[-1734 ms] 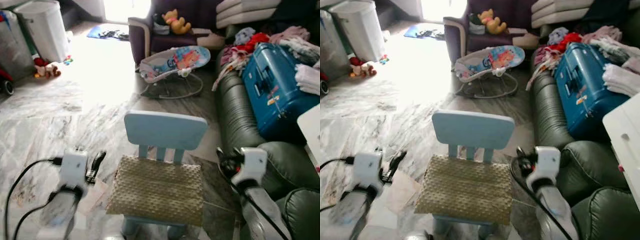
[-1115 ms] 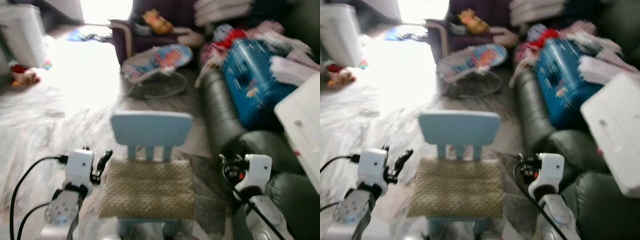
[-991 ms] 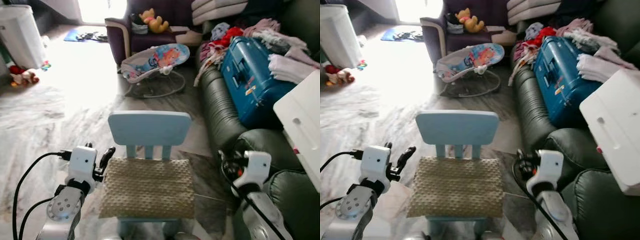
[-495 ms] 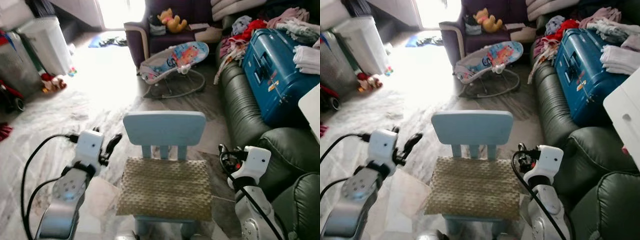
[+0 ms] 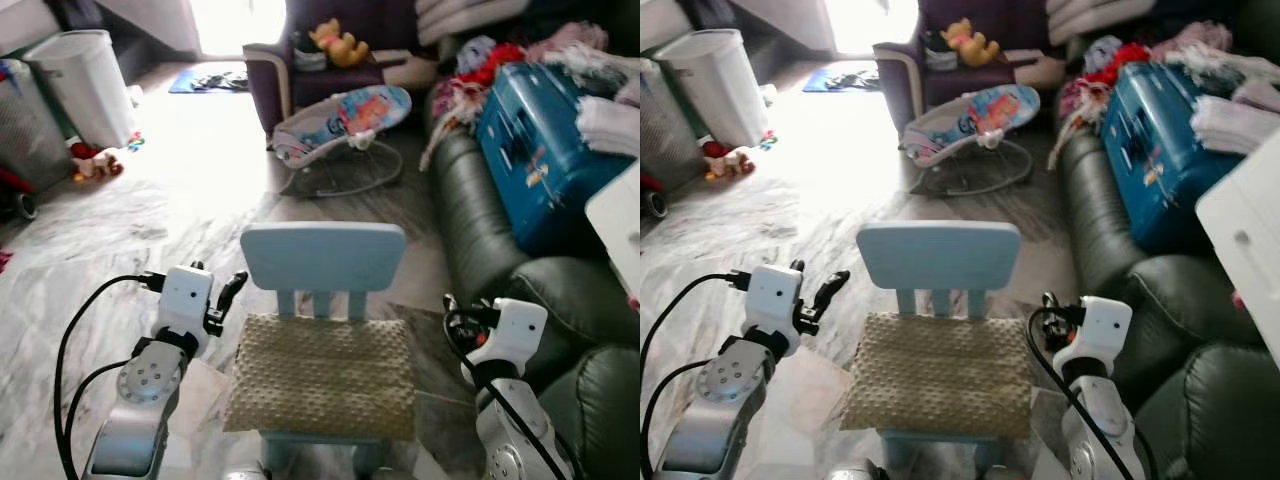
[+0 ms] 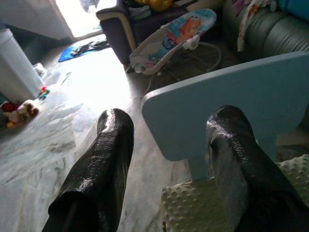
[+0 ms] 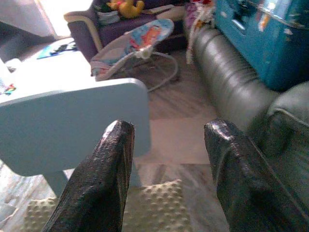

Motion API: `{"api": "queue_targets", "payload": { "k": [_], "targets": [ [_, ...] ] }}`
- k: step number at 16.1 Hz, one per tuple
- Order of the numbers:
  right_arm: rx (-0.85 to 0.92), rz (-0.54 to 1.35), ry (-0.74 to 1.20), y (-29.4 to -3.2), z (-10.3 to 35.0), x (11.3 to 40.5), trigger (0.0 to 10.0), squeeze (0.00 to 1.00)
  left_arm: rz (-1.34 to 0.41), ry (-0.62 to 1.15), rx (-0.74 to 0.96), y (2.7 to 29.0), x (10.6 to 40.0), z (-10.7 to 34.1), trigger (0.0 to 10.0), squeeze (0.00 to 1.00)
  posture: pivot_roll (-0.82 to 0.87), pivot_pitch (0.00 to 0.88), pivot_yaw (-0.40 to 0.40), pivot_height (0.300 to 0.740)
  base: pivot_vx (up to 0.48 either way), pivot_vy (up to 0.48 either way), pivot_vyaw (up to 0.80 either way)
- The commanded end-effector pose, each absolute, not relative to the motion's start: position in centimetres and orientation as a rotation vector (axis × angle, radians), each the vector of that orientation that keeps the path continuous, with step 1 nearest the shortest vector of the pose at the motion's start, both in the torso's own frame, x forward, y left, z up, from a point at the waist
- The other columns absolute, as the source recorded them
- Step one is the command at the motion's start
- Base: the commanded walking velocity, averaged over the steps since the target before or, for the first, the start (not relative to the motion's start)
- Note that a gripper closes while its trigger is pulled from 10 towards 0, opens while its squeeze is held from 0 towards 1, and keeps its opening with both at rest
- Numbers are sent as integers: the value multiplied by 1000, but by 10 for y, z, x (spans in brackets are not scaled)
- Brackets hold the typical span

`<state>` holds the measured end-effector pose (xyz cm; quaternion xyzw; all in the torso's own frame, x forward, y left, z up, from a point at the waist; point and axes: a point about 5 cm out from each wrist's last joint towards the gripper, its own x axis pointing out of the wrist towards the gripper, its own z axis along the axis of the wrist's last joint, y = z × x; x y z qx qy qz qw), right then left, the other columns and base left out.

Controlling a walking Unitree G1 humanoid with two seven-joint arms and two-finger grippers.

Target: Move the pillow to the sofa

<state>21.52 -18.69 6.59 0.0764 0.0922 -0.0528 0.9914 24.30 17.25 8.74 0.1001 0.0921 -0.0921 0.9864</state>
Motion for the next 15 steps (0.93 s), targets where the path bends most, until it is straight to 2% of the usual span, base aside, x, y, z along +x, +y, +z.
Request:
{"api": "queue_targets", "payload": {
  "k": [1, 5, 8, 15],
  "targets": [
    [148, -104, 167, -187, 70, 218, 10000, 0, -193, 181, 214, 173, 245, 88, 10000, 0, 33, 0, 40, 740, 0, 0, 0],
    [157, -115, 172, -188, 69, 216, 10000, 0, -211, 165, 214, 169, 252, 90, 10000, 0, 22, 0, 41, 740, 0, 0, 0],
    [147, -91, 177, -186, 70, 217, 10000, 0, -214, 166, 211, 167, 250, 89, 10000, 0, 28, 0, 13, 740, 0, 0, 0],
    [133, -31, 188, -184, 71, 216, 10000, 0, -194, 198, 190, 169, 233, 82, 10000, 0, 45, 0, -22, 740, 0, 0, 0]
  ]
}}
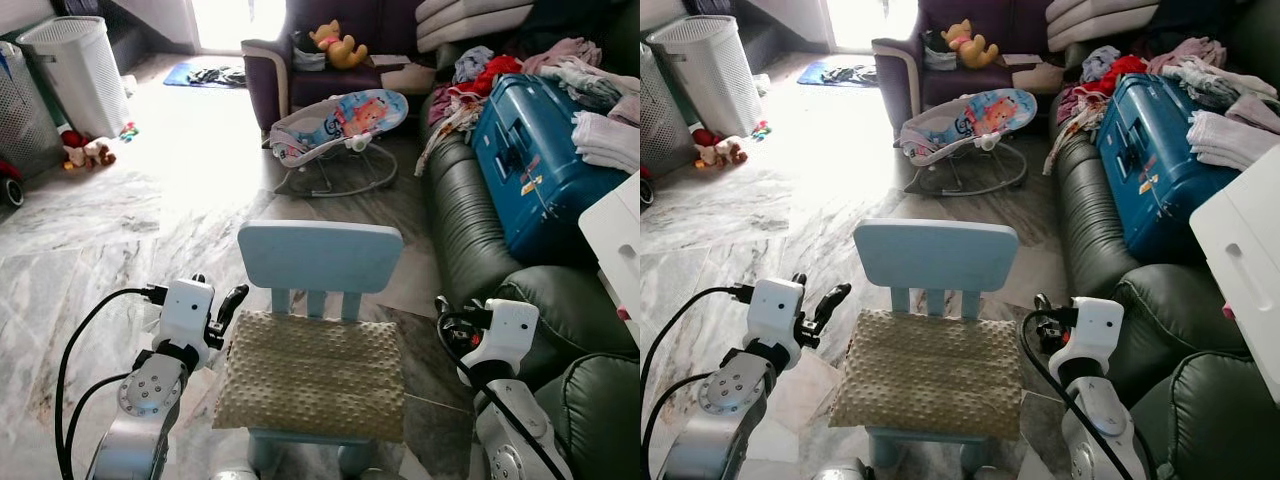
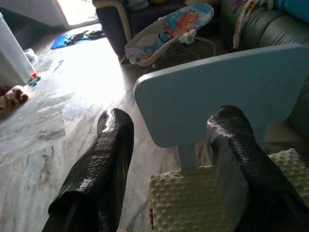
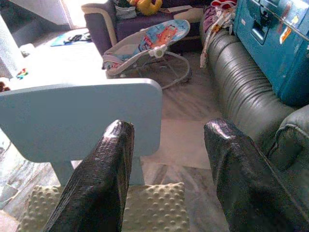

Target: Move the pillow to the sofa

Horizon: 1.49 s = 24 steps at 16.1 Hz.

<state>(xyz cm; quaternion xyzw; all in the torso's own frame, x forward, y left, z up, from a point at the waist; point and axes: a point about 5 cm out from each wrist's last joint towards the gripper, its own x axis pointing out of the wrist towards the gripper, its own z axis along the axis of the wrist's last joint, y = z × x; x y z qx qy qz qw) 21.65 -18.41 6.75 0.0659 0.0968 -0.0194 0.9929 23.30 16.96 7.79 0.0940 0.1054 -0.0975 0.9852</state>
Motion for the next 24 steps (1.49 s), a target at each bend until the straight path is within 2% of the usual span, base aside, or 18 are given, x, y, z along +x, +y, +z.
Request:
{"api": "queue_targets", "payload": {
  "k": [1, 10, 19, 24],
  "targets": [
    [134, -26, 191, -184, 71, 216, 10000, 0, -193, 197, 191, 170, 234, 83, 10000, 0, 45, 0, -20, 731, 0, 0, 0],
    [140, -22, 196, -185, 72, 213, 10000, 0, -190, 194, 195, 170, 235, 86, 10000, 0, 35, 0, -17, 652, 0, 0, 0],
    [134, -5, 208, -185, 71, 214, 10000, 0, -150, 196, 199, 172, 234, 86, 10000, 0, 37, 0, -25, 647, 0, 0, 0],
    [133, 8, 212, -185, 72, 215, 10000, 0, -122, 201, 199, 174, 236, 87, 10000, 0, 34, 0, -29, 598, 0, 0, 0]
  ]
}}
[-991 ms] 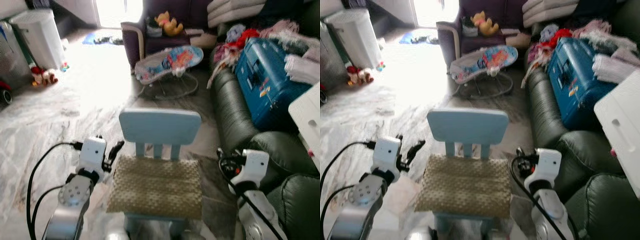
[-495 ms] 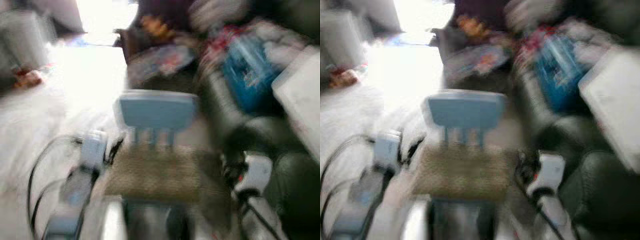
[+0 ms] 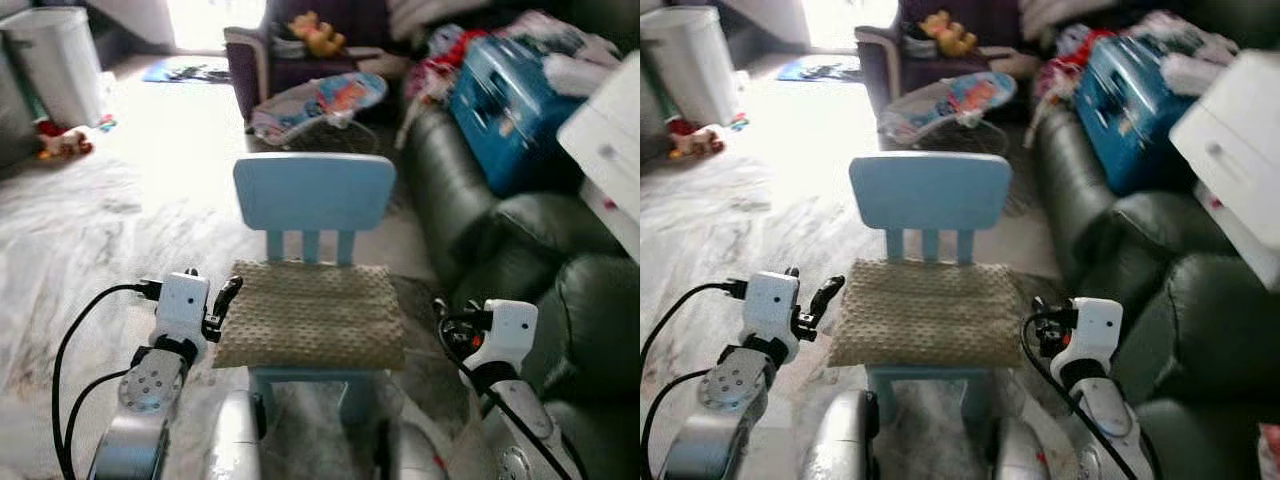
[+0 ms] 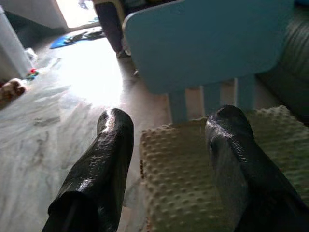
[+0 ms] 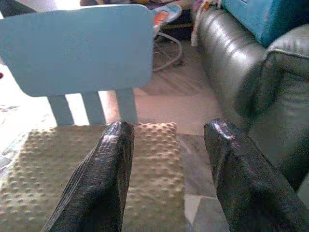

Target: Move the pillow to the sofa

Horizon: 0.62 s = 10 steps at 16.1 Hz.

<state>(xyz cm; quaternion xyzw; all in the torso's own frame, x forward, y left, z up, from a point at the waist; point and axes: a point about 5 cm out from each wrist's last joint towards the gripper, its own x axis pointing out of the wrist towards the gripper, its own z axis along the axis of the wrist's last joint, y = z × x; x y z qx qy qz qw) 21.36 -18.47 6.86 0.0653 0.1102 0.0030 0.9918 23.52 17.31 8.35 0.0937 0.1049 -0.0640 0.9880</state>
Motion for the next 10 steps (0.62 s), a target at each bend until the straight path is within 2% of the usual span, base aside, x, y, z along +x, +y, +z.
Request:
{"api": "queue_targets", "payload": {
  "k": [1, 7, 10],
  "targets": [
    [133, 14, 213, -185, 72, 216, 10000, 0, -118, 204, 199, 174, 236, 87, 10000, 0, 35, 0, -30, 588, 0, 0, 0],
    [133, 30, 218, -186, 72, 216, 10000, 0, -72, 213, 211, 177, 238, 87, 10000, 0, 30, 0, -32, 519, 0, 0, 0],
    [128, 53, 215, -184, 73, 217, 10000, 0, -57, 213, 210, 178, 240, 88, 10000, 0, 30, 0, -33, 519, 0, 0, 0]
  ]
}}
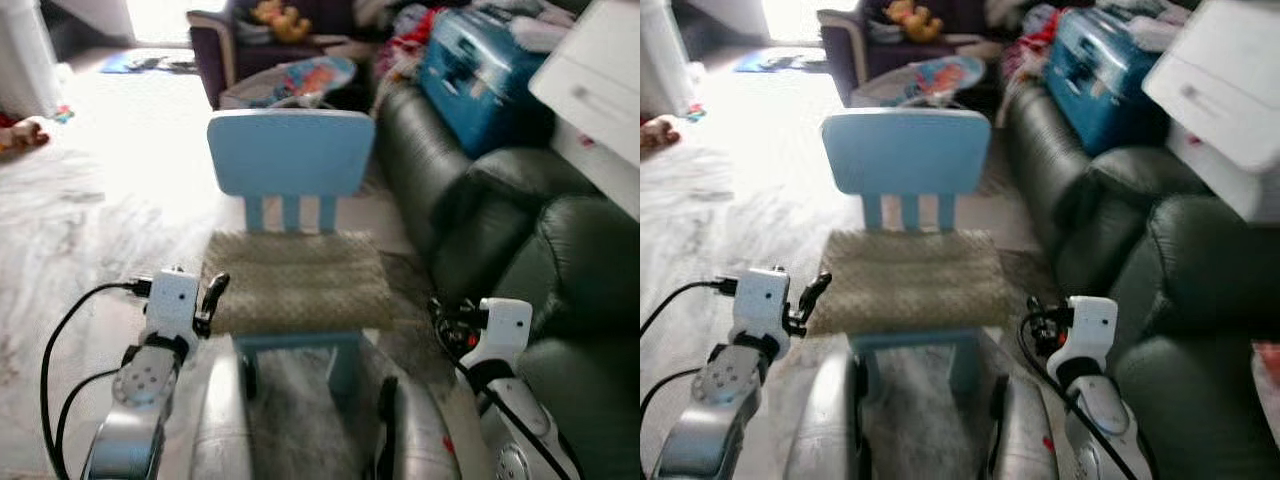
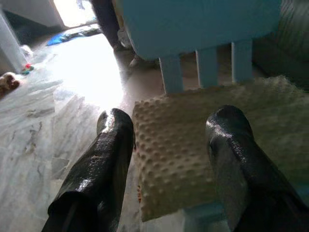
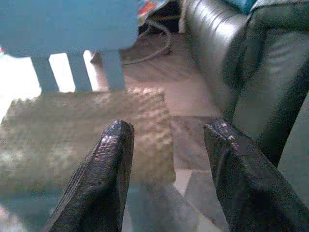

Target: Move the pillow to the sofa

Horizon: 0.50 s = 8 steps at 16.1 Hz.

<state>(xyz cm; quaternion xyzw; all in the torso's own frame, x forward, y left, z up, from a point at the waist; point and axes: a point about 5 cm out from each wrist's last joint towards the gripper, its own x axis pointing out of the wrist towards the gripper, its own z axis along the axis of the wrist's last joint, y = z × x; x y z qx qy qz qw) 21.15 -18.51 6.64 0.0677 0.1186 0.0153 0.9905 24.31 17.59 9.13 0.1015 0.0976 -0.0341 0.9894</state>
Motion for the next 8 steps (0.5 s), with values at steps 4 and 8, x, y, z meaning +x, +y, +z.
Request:
{"api": "queue_targets", "payload": {
  "k": [4, 8],
  "targets": [
    [140, 49, 215, -184, 73, 218, 10000, 0, -51, 214, 204, 176, 241, 89, 10000, 0, 31, 0, -34, 519, 0, 0, 100],
    [131, 58, 216, -185, 73, 220, 10000, 0, -65, 202, 201, 174, 242, 91, 10000, 0, 34, 0, -37, 519, 67, 0, 0]
  ]
}}
